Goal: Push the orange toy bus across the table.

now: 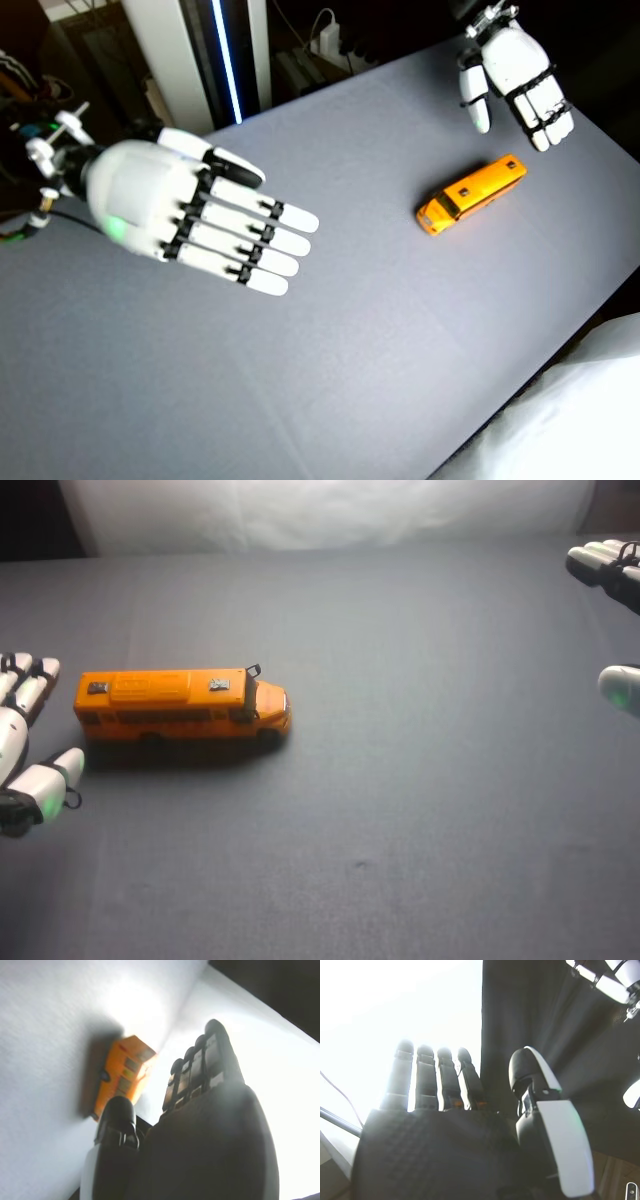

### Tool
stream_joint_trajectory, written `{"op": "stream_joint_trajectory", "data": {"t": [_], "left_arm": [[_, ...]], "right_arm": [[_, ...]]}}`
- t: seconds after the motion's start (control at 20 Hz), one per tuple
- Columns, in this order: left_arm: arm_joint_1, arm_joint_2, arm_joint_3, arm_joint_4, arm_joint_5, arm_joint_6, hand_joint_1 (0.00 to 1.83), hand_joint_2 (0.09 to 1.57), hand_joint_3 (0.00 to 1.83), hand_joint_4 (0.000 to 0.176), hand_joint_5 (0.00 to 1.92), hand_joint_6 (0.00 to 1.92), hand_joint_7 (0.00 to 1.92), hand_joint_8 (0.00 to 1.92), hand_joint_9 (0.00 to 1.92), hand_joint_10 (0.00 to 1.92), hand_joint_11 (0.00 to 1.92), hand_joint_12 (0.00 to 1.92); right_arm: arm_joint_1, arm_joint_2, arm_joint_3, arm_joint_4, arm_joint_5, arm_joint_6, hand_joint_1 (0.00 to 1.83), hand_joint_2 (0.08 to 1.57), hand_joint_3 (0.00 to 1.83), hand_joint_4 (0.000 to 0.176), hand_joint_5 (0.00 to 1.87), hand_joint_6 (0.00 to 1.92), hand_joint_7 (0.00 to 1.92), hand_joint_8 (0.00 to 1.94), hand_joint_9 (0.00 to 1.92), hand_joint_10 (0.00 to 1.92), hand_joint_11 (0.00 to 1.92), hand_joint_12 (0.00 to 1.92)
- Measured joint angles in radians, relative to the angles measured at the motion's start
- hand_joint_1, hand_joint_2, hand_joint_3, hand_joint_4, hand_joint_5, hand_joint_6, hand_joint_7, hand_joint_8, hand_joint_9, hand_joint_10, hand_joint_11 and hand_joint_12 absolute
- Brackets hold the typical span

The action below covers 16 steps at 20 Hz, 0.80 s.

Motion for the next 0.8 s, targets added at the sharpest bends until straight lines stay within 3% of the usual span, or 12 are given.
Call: {"op": "stream_joint_trajectory", "data": {"t": [0.2, 0.45, 0.8], "left_arm": [[0.000, -0.030, 0.040, -0.028, 0.057, 0.008, 0.00, 1.48, 0.00, 0.000, 0.00, 0.00, 0.00, 0.00, 0.00, 0.00, 0.01, 0.01], [-0.008, -0.055, 0.055, 0.000, 0.121, 0.010, 0.00, 1.49, 0.00, 0.000, 0.00, 0.00, 0.00, 0.00, 0.00, 0.00, 0.03, 0.02], [-0.075, -0.063, 0.018, 0.175, 0.126, 0.010, 0.00, 1.49, 0.00, 0.000, 0.00, 0.00, 0.00, 0.00, 0.00, 0.00, 0.02, 0.01]], "right_arm": [[-0.002, 0.000, 0.000, 0.004, -0.003, 0.000, 0.37, 1.45, 0.00, 0.000, 0.06, 0.00, 0.02, 0.00, 0.00, 0.00, 0.00, 0.00], [-0.002, -0.001, 0.000, -0.001, -0.003, 0.000, 0.36, 1.46, 0.00, 0.000, 0.06, 0.00, 0.03, 0.00, 0.00, 0.00, 0.01, 0.01], [-0.002, -0.005, 0.000, -0.006, -0.003, 0.000, 0.37, 1.46, 0.00, 0.000, 0.07, 0.00, 0.04, 0.00, 0.00, 0.00, 0.01, 0.01]]}}
